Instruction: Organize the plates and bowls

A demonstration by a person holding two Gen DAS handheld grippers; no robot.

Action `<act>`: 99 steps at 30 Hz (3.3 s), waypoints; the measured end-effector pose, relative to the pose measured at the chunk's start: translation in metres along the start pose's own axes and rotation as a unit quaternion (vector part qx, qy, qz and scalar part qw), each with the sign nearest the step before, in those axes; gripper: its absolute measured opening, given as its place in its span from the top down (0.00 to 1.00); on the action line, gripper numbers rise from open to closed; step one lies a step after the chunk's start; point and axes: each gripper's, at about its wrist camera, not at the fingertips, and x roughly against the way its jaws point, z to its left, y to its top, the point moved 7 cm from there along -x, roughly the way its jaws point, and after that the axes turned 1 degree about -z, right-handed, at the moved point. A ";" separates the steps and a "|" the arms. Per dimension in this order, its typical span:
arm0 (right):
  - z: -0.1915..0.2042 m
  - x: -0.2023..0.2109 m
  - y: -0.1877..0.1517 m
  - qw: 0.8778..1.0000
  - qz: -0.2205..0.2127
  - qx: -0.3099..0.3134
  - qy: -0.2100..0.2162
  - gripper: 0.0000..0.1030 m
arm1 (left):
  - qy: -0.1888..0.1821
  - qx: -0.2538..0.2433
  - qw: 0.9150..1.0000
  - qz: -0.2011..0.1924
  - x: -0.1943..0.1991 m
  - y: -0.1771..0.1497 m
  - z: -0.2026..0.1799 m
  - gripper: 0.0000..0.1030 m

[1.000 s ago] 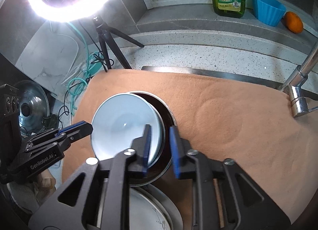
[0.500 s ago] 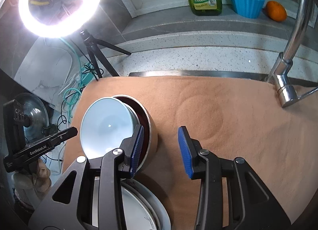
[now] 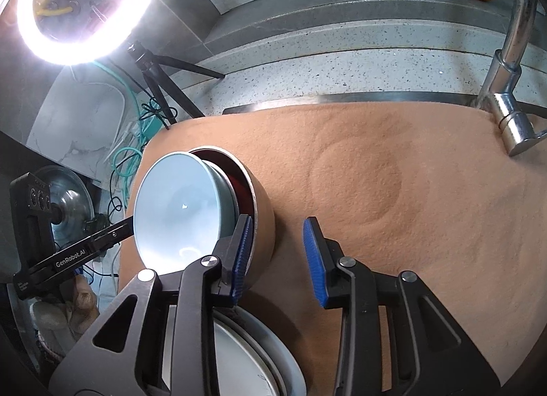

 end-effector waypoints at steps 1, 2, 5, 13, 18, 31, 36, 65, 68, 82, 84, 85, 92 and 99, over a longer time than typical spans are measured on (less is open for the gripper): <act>0.002 0.000 0.000 1.000 0.001 0.000 0.001 0.69 | 0.000 0.000 1.000 0.000 0.000 0.000 0.000 0.90; 0.003 0.000 0.000 1.000 0.001 0.000 0.003 0.69 | -0.001 -0.001 1.000 0.000 0.000 0.000 -0.001 0.90; 0.005 -0.003 -0.001 1.000 0.004 0.004 0.002 0.72 | 0.000 -0.006 1.000 0.002 -0.002 -0.001 -0.002 0.90; 0.004 -0.009 -0.002 1.000 0.015 -0.009 0.008 0.83 | -0.005 -0.005 1.000 0.008 -0.008 -0.002 -0.003 0.90; 0.007 -0.013 -0.003 1.000 0.020 -0.003 0.006 0.85 | -0.005 -0.005 1.000 0.009 -0.012 -0.002 -0.005 0.90; 0.010 -0.018 -0.002 1.000 0.026 0.001 -0.001 0.91 | 0.002 -0.019 1.000 0.009 -0.013 -0.001 -0.009 0.91; 0.012 -0.017 -0.003 1.000 0.025 0.007 -0.007 0.91 | 0.006 -0.023 1.000 0.007 -0.012 -0.002 -0.010 0.91; 0.037 0.057 -0.017 0.999 -0.017 0.040 0.008 0.91 | -0.010 -0.047 0.998 -0.036 0.049 -0.017 -0.035 0.91; 0.039 0.066 -0.026 0.999 -0.020 0.044 0.010 0.91 | -0.012 -0.049 0.998 -0.040 0.056 -0.023 -0.038 0.91; 0.043 0.093 -0.084 0.999 -0.017 0.046 0.018 0.90 | -0.021 -0.055 0.997 -0.042 0.083 -0.069 -0.043 0.91; 0.042 0.093 -0.094 0.999 -0.013 0.044 0.018 0.90 | -0.020 -0.055 0.997 -0.040 0.085 -0.076 -0.043 0.91; 0.042 0.093 -0.100 0.999 -0.011 0.044 0.018 0.90 | -0.018 -0.057 0.997 -0.038 0.086 -0.081 -0.043 0.91; 0.038 0.088 -0.129 0.999 0.005 0.036 0.019 0.90 | -0.014 -0.056 0.998 -0.027 0.085 -0.104 -0.038 0.91; 0.033 0.082 -0.145 0.999 0.015 0.029 0.015 0.90 | -0.012 -0.053 0.998 -0.014 0.080 -0.121 -0.036 0.91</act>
